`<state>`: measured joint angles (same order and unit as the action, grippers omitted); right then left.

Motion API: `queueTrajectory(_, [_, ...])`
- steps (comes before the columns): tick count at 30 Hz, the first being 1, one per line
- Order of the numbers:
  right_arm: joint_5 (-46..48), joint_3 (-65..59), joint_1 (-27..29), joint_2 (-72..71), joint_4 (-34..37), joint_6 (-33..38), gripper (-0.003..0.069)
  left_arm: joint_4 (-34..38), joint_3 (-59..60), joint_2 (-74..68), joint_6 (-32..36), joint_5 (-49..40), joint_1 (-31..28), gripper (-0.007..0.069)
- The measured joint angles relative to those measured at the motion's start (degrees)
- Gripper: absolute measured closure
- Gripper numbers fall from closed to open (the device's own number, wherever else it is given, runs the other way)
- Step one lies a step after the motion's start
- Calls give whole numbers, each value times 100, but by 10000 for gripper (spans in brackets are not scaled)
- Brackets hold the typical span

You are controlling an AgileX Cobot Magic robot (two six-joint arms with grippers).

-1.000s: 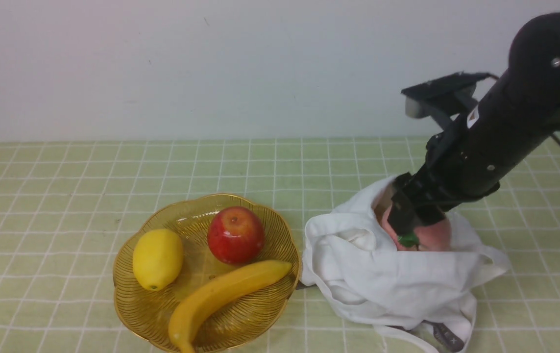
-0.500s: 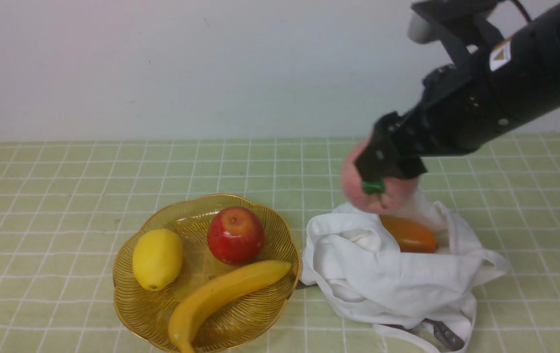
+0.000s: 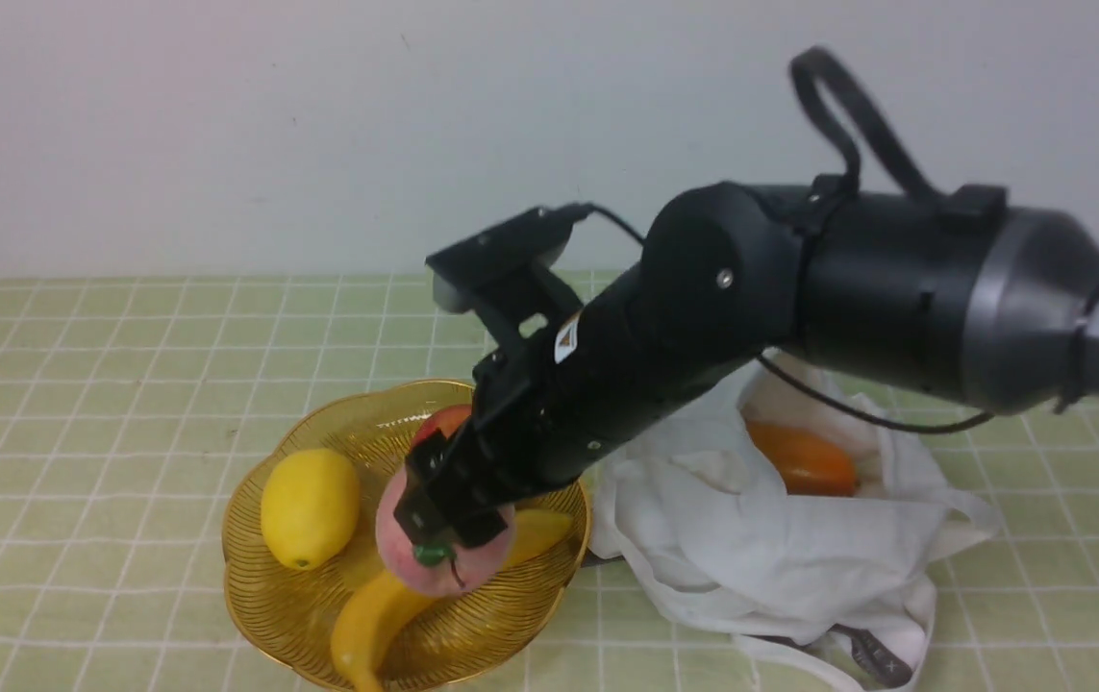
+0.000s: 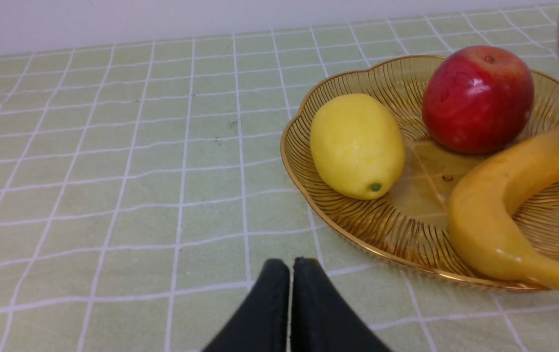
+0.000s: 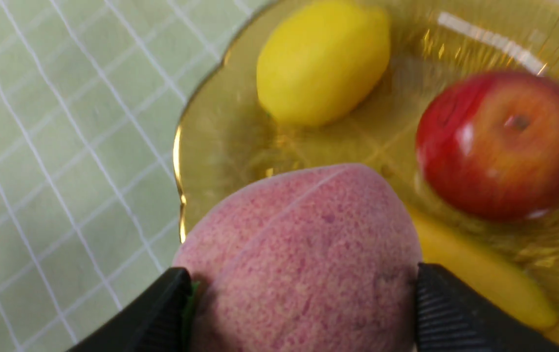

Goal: Take the fruit out of the bag on the green coffee tablecloth and place them on the plate.

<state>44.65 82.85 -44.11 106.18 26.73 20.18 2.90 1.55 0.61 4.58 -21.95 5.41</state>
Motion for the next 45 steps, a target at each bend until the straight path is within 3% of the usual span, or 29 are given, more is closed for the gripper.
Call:
queueTrajectory(12, [-174, 0, -27, 705, -7, 0, 138, 0, 0, 0, 0, 0, 0, 632])
queueTrajectory(15, [-194, 0, -27, 707, -12, -17, 97, 0, 0, 0, 0, 0, 0, 632])
queueTrajectory(18, [-192, 0, -27, 707, -129, -22, 4, 0, 0, 0, 0, 0, 0, 632])
queueTrajectory(25, [72, 0, -27, 84, -685, -246, -29, 0, 0, 0, 0, 0, 0, 632])
queueTrajectory(30, [768, 0, -27, -1034, -1991, -1585, 113, 0, 0, 0, 0, 0, 0, 632])
queueTrajectory(34, [1562, -58, -27, -2341, -3531, -3184, 386, 0, 0, 0, 0, 0, 0, 632])
queueTrajectory(38, [1567, -524, -27, -3728, -4510, -4341, 594, 0, 0, 0, 0, 0, 0, 632])
queueTrajectory(43, [754, -1600, -27, -5335, -5258, -5110, 662, 0, 0, 0, 0, 0, 0, 632])
queueTrajectory(45, [16, -2437, -27, -6310, -5583, -5339, 671, 0, 0, 0, 0, 0, 0, 632])
